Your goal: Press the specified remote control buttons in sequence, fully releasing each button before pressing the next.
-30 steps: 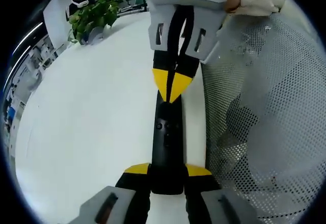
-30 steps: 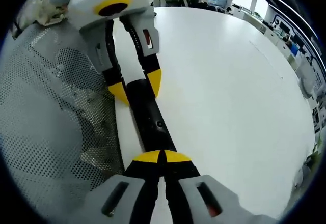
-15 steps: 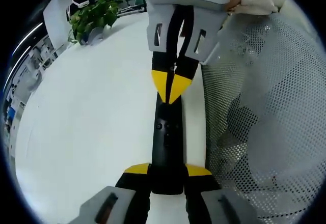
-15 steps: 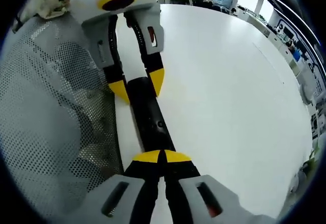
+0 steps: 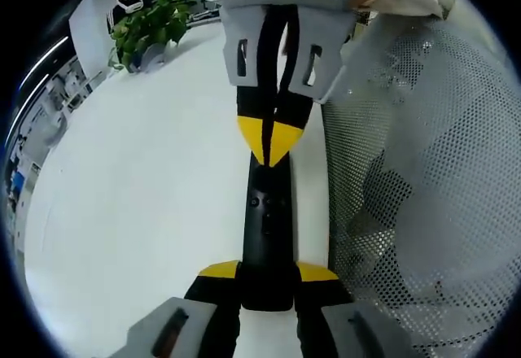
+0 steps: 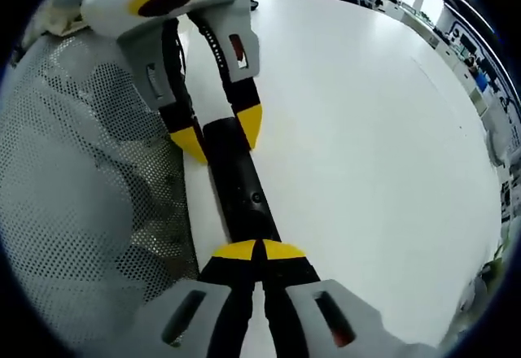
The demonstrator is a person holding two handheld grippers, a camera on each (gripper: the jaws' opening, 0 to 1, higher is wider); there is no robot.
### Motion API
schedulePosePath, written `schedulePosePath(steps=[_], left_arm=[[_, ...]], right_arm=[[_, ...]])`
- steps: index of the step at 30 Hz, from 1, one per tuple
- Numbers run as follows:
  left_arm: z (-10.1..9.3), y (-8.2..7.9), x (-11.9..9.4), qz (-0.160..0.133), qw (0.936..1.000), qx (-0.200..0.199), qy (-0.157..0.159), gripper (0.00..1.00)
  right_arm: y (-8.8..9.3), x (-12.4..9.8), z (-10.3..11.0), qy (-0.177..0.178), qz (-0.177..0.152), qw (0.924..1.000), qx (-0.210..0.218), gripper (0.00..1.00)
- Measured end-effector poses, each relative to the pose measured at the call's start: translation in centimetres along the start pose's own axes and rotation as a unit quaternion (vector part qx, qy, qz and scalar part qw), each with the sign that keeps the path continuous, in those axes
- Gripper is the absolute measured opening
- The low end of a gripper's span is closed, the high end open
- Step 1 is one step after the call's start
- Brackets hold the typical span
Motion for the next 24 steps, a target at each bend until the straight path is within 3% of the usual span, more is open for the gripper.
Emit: schedulePosePath(steps=[4,14,24], left_arm=[[0.0,0.0,0.0,0.000,1.0000,-0.001,0.000,0.25],[-0.1,0.0,0.0,0.000,1.0000,-0.001,0.001,0.25],[-0.1,0.0,0.0,-0.001,1.0000,-0.002,0.000,0.25]], right_arm=[[0.1,-0.1,-0.1,0.003,-0.007,1.0000,0.005,0.00],[0.3,-0.3,0.1,0.026,-0.060,0.9976,0.023,0.00],[-0.7,0.2,0.2,0.023,-0.075,0.9968,0.018,0.00]])
Point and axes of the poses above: the point that each gripper's makers call its tool centre point, and the gripper's own axes: x roughly forward along the fingers, z roughly to its left, y roughly out of its underside, the point moved 2 cm from there along -x, roughly backward along the fingers, and after that the axes turned 11 degrees about -z, right-handed, at the moved point
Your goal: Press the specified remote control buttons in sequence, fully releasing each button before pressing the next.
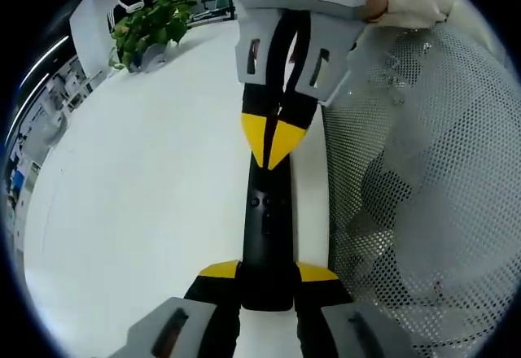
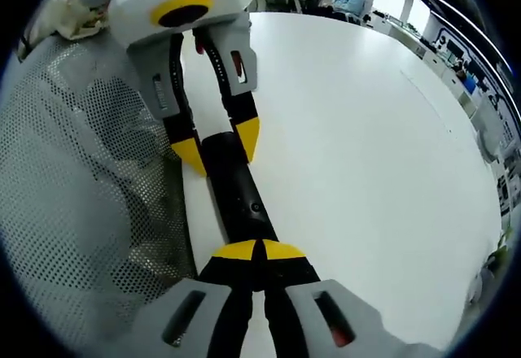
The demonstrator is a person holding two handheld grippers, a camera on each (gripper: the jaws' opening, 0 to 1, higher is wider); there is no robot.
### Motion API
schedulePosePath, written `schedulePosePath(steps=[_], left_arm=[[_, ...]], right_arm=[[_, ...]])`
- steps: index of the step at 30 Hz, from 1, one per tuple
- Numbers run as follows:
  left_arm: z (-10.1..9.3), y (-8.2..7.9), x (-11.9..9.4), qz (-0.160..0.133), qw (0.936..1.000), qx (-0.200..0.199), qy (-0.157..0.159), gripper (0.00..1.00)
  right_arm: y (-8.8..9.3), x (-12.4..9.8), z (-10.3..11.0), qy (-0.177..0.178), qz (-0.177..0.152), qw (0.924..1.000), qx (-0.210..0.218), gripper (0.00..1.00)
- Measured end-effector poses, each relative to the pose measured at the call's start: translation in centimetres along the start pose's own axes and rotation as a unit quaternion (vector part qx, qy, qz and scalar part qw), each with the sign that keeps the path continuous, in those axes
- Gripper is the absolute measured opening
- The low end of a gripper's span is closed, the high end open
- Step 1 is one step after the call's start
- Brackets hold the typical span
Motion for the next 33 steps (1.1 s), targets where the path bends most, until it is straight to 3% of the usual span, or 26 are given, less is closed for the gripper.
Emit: schedulePosePath(steps=[10,16,23,27,33], left_arm=[[0.03,0.03,0.00,0.000,1.0000,-0.001,0.000,0.25],[0.03,0.06,-0.01,-0.001,1.0000,-0.001,-0.001,0.25],[0.06,0.08,-0.02,-0.001,1.0000,-0.001,0.000,0.25],[0.06,0.08,-0.02,0.000,1.0000,-0.001,0.000,0.25],[0.01,0.09,-0.03,0.001,1.0000,-0.001,0.000,0.25]], right_arm=[[0.02,0.19,-0.01,-0.003,0.003,1.0000,-0.001,0.00],[-0.16,0.35,0.22,-0.008,0.031,0.9983,-0.050,0.00],[-0.28,0.47,-0.02,-0.020,0.057,0.9975,-0.038,0.00],[-0.08,0.31,0.06,-0.015,0.046,0.9985,-0.025,0.00],[0.11,0.16,0.10,0.006,0.003,0.9999,0.011,0.00]])
Point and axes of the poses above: the point that each gripper's makers call its tool centre point, and the gripper's own axes: x roughly forward along the fingers, z roughly to its left, y roughly out of its underside, the point moved 2 cm from there along -x, roughly backward along the fingers, and after that the axes turned 11 degrees about -z, right-handed, at the moved point
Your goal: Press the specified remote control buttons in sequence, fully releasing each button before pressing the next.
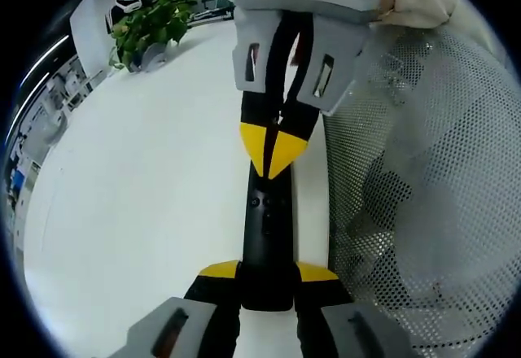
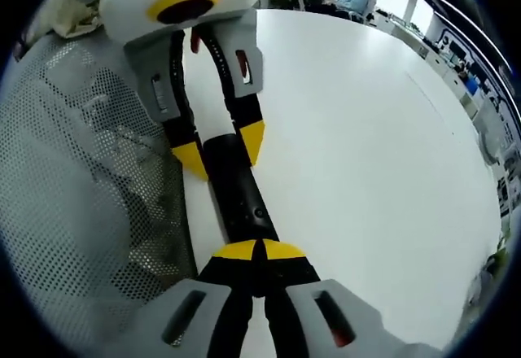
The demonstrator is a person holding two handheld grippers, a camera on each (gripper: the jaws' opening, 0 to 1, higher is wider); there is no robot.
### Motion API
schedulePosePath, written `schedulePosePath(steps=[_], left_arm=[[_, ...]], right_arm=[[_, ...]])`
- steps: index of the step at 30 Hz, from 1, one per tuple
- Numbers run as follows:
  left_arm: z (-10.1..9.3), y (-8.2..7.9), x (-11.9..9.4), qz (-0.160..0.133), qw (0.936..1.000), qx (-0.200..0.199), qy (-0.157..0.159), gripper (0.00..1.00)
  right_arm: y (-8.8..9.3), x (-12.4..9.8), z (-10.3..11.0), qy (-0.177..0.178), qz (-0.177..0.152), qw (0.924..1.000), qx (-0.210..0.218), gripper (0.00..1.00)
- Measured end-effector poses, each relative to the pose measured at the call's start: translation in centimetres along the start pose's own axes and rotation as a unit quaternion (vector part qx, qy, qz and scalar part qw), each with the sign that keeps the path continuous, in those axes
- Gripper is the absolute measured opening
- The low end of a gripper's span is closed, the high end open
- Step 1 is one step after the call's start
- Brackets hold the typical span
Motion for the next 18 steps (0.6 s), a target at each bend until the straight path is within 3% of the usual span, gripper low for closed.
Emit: schedulePosePath(steps=[6,13,18], left_arm=[[0.0,0.0,0.0,-0.001,1.0000,-0.001,-0.001,0.25],[0.0,0.0,0.0,-0.002,1.0000,-0.002,-0.002,0.25],[0.0,0.0,0.0,-0.002,1.0000,-0.001,-0.001,0.25]], right_arm=[[-0.2,0.1,0.1,0.006,0.004,0.9999,-0.012,0.00],[-0.8,0.2,0.5,-0.010,-0.015,0.9997,0.016,0.00],[-0.9,0.6,0.5,-0.010,-0.014,0.9999,-0.002,0.00]])
Point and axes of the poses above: the point that each gripper's makers call its tool centre point, and the gripper's own axes: x roughly forward along the fingers, z roughly to its left, y roughly out of its underside, the point moved 2 cm from there along -x, roughly backward along the fingers, and after that the axes turned 11 degrees about -z, right-handed, at the moved point
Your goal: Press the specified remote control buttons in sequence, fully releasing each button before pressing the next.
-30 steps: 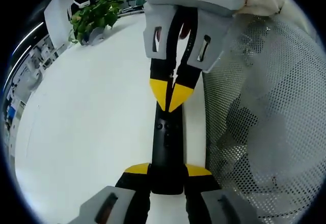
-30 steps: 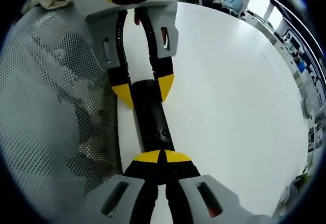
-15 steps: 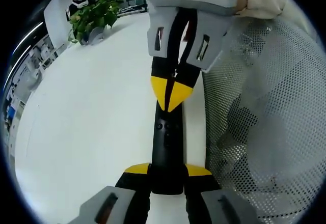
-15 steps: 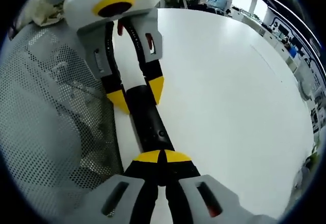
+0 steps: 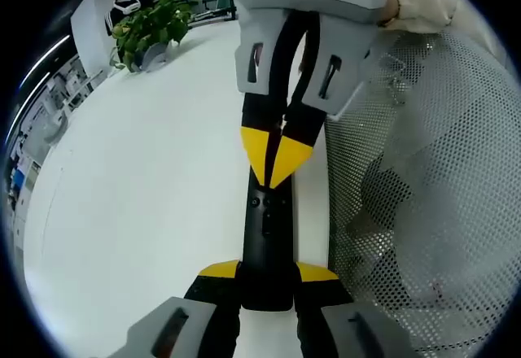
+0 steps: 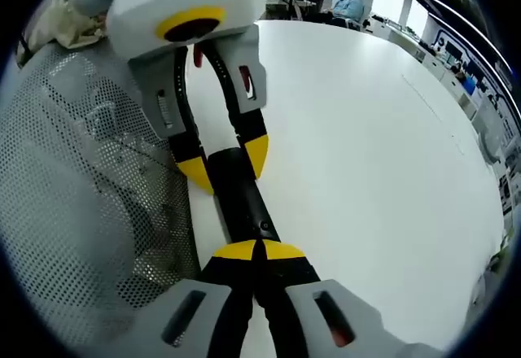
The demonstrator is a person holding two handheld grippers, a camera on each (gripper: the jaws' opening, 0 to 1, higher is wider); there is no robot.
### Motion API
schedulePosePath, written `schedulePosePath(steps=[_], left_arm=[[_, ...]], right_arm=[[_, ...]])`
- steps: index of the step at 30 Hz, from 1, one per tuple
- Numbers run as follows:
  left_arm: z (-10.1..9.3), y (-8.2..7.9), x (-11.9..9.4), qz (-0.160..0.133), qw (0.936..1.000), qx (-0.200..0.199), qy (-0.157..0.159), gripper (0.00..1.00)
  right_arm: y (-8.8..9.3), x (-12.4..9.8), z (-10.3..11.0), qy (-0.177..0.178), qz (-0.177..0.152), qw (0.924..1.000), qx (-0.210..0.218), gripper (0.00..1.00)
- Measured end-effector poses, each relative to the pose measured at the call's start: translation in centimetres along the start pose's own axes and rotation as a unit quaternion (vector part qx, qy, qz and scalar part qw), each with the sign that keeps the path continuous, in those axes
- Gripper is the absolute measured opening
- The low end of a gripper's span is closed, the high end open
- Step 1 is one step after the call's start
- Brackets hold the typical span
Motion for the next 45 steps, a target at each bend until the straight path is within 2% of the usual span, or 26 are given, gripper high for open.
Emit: schedulePosePath(steps=[18,22,25,26,32,35,41,45], left_arm=[[0.0,0.0,0.0,0.002,1.0000,0.002,0.001,0.25],[0.0,0.0,0.1,0.002,1.0000,0.002,0.001,0.25],[0.0,0.0,0.1,0.002,1.0000,0.002,0.001,0.25],[0.0,0.0,0.1,0.002,1.0000,0.002,0.001,0.25],[0.0,0.0,0.1,-0.001,1.0000,0.008,0.004,0.25],[0.0,0.0,0.0,-0.002,0.9999,0.011,0.007,0.25],[0.0,0.1,-0.1,-0.012,0.9997,0.016,0.013,0.25],[-0.1,0.1,0.0,-0.016,0.9996,0.018,0.015,0.25]], right_arm=[[0.1,0.0,0.0,0.002,-0.002,0.9999,-0.011,0.00],[0.2,0.0,-0.1,-0.001,-0.009,1.0000,0.002,0.00],[0.1,0.0,0.0,-0.007,-0.012,0.9999,-0.005,0.00],[0.0,0.0,0.0,-0.012,-0.011,0.9995,-0.026,0.00],[0.3,-0.3,-0.2,-0.028,-0.016,0.9993,-0.019,0.01],[0.8,-0.6,-0.6,-0.021,-0.012,0.9995,-0.022,0.06],[1.4,-1.2,-0.7,-0.032,-0.014,0.9993,-0.014,0.04],[1.3,-1.1,-0.5,-0.042,-0.016,0.9986,-0.029,0.04]])
Point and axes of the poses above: the point that each gripper's makers call its tool centre point, and the gripper's own axes: x roughly forward along the fingers, z roughly to its left, y roughly out of its underside, the point moved 2 cm from there along -x, roughly backward along the fingers, and after that the axes turned 11 degrees about -z, right-handed, at the moved point
